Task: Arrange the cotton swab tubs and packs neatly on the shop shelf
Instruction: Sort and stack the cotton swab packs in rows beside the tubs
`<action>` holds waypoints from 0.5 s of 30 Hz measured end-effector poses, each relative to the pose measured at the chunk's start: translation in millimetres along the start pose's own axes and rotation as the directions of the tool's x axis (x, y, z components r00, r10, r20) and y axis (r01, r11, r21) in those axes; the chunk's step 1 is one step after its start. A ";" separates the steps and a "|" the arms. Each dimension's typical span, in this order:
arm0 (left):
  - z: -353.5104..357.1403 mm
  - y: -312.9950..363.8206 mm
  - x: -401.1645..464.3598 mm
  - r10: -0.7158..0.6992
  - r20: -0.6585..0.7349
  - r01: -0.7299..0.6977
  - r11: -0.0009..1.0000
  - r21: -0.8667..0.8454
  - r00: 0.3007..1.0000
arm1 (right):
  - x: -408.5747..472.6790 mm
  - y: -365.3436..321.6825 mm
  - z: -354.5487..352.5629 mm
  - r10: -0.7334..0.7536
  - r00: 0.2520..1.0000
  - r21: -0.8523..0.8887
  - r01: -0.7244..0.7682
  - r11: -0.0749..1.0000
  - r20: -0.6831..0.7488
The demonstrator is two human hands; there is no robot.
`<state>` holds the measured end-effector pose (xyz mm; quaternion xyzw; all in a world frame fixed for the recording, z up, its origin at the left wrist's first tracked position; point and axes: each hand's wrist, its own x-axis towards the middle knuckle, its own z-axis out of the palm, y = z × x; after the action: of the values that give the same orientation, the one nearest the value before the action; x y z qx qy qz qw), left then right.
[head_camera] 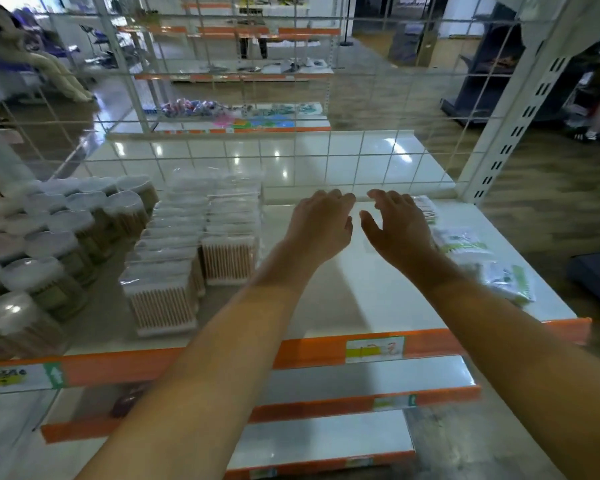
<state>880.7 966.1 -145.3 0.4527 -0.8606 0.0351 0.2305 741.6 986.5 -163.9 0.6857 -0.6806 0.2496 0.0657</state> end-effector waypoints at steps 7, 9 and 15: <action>38.0 29.3 14.7 0.037 0.160 -0.045 0.998 0.042 0.986 | -8.8 50.1 -17.1 0.090 0.995 -0.025 -0.090 0.996 0.029; 50.1 35.5 19.0 0.051 0.222 -0.062 0.997 0.043 0.974 | -10.8 62.8 -20.3 0.099 0.995 -0.027 -0.098 0.995 0.032; 81.0 51.0 29.4 0.006 0.337 -0.002 1.000 -0.011 0.941 | -14.7 94.7 -24.1 0.099 0.995 -0.020 -0.099 0.995 0.004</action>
<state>796.3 951.8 -197.3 0.4490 -0.8885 -0.0469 0.0822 644.8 1004.0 -172.9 0.6510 -0.7164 0.2439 0.0581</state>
